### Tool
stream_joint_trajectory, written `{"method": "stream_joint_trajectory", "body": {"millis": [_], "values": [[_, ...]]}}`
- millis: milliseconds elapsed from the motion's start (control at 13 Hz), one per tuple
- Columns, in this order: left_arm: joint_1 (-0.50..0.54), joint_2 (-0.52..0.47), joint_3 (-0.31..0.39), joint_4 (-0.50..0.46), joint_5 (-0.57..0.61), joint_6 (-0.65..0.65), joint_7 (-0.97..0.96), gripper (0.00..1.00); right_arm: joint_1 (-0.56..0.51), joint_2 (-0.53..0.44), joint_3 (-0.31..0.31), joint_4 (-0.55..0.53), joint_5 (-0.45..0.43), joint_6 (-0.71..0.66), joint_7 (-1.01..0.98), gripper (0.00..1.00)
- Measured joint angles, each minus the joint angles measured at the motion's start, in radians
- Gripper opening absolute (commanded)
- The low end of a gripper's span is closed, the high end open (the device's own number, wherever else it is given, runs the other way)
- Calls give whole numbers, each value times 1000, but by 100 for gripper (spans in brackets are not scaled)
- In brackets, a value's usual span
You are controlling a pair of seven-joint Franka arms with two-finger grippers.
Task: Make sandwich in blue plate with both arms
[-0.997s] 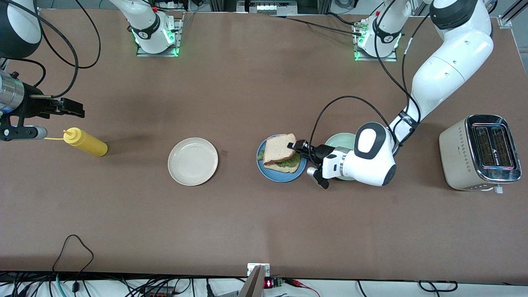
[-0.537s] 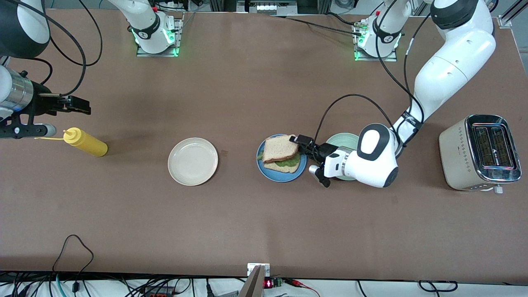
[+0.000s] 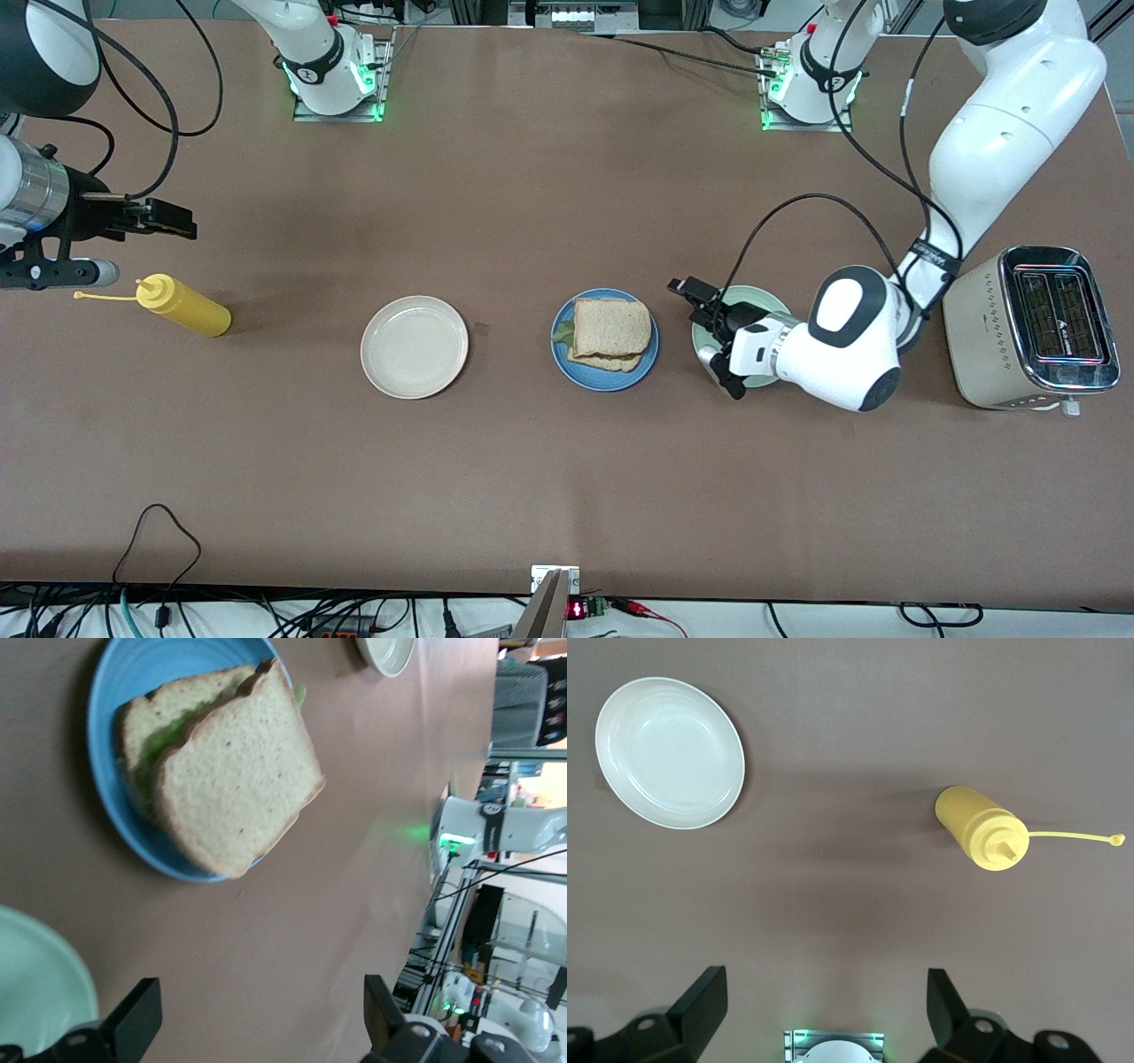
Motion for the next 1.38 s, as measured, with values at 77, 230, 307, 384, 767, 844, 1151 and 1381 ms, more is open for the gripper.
{"method": "stream_joint_trajectory", "body": {"millis": [77,230,307,384,767,844,1151,1381], "values": [[16,-23,0,6,42,-42,-3,100,0,0,0,0,0,1,0,100],[39,-78,0,26,134,-137,-21,100,0,0,0,-1,0,4,0,100],[43,-110,0,39,182,-179,-39,100,0,0,0,-1,0,9,0,100],[43,-148,-1,49,230,-215,-64,100,0,0,0,-2,0,16,0,100],[31,-351,-7,64,341,-363,-243,100,0,0,-1,-3,12,39,0,100],[31,-375,-7,70,343,-381,-259,100,-1,0,-1,-4,17,39,0,100],[25,-407,-2,150,402,-442,-273,100,-2,0,-6,-6,21,42,-2,100],[-73,-499,155,187,377,-441,-276,100,-2,1,-6,-7,21,53,-12,100]]}}
